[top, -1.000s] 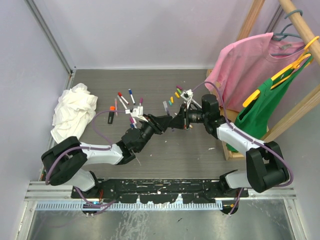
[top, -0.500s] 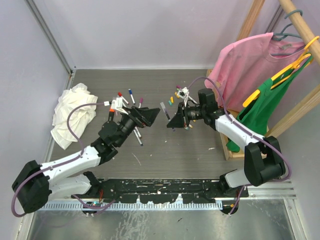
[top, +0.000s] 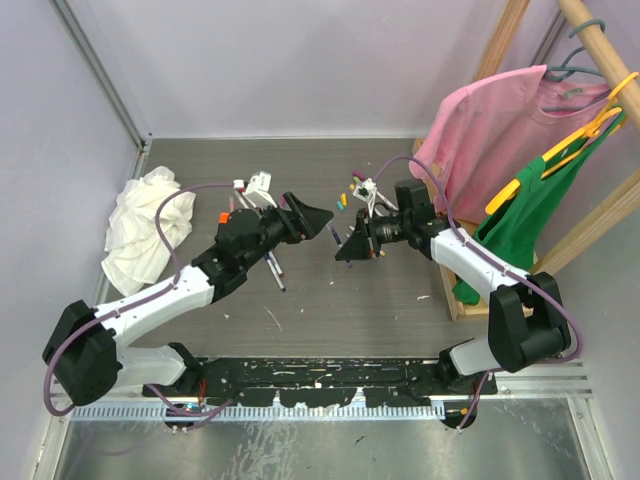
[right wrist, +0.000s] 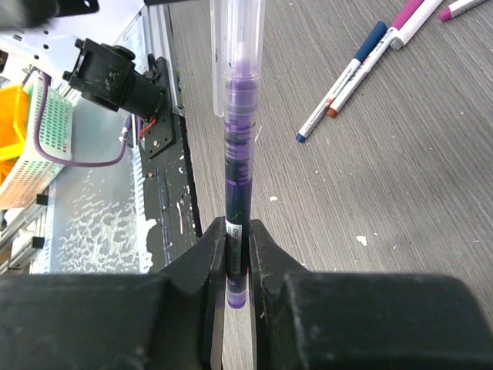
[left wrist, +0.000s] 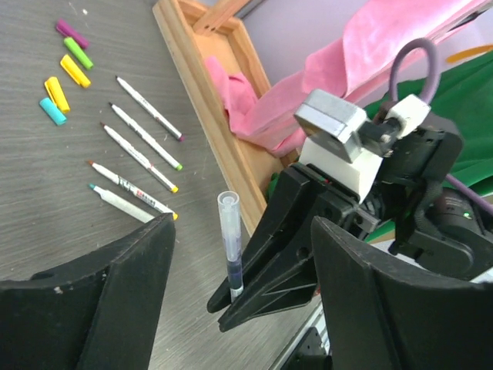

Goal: Open the pen caps
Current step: Open the pen cap from the pen.

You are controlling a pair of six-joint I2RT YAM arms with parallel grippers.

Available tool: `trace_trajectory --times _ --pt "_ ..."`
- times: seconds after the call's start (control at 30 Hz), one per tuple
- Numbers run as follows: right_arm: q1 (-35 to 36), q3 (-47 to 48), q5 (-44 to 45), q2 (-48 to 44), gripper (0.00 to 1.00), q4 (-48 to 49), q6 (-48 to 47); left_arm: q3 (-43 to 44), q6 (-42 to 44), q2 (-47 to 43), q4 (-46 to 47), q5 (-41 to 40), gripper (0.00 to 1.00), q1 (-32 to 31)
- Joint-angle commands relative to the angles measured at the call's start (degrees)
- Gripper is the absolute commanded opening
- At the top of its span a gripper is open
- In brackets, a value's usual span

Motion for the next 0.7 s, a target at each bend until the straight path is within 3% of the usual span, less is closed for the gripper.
trace_trajectory --times 0.0,0.37,0.57,0.67 --pt "-0.1 2.6 -1.4 -0.6 0.01 0.2 -1.3 4.3 -1.4 2.9 -0.4 2.8 0.68 0.4" --pt "-0.1 2.7 -1.2 -0.7 0.01 -0.1 -1.6 7.3 -3.9 9.7 0.3 5.5 0.34 0.9" --pt "0.0 2.7 -0.9 -0.5 0.01 -0.3 -1.8 7.5 -3.7 9.7 0.1 5.6 0.01 1.7" --pt "-0.1 2.7 -0.8 -0.1 0.01 -0.3 -1.8 8.3 -2.5 9.3 0.1 5.5 0.00 3.0"
